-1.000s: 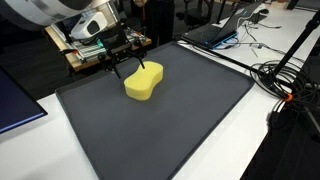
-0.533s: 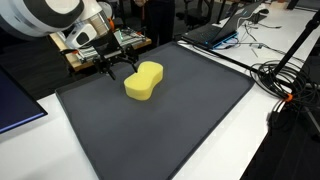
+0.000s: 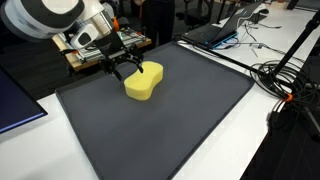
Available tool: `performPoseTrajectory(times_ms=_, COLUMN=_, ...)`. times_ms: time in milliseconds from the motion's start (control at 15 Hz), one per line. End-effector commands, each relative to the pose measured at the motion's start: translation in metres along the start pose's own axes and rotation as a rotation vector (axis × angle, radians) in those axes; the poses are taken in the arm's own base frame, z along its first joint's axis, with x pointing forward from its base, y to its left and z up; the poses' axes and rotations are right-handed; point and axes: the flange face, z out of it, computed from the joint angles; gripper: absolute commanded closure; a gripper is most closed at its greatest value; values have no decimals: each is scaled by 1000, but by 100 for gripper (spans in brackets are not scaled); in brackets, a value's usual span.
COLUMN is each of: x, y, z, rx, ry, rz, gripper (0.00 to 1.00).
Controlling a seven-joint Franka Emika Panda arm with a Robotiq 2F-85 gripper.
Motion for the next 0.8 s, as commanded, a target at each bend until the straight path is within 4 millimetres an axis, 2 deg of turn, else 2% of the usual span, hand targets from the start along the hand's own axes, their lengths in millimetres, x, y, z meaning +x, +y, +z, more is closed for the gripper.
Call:
performPoseTrajectory(times_ms=0, x=-13, y=4, z=-8, rx=-5, ry=94, rz=162, gripper=0)
performPoseTrajectory(times_ms=133, x=-18, y=-1, z=-10, rx=-27, ry=137, rz=222, gripper=0)
performPoseTrajectory(times_ms=400, x=-35, y=10, z=-17, rx=-92, ry=238, rz=318, gripper=0)
performPoseTrajectory(times_ms=533, x=-57, y=37, z=-8, rx=-145, ry=231, rz=375, gripper=0)
performPoseTrajectory(times_ms=733, x=-75, y=63, z=-2, rx=-205, ry=180, rz=447, gripper=0)
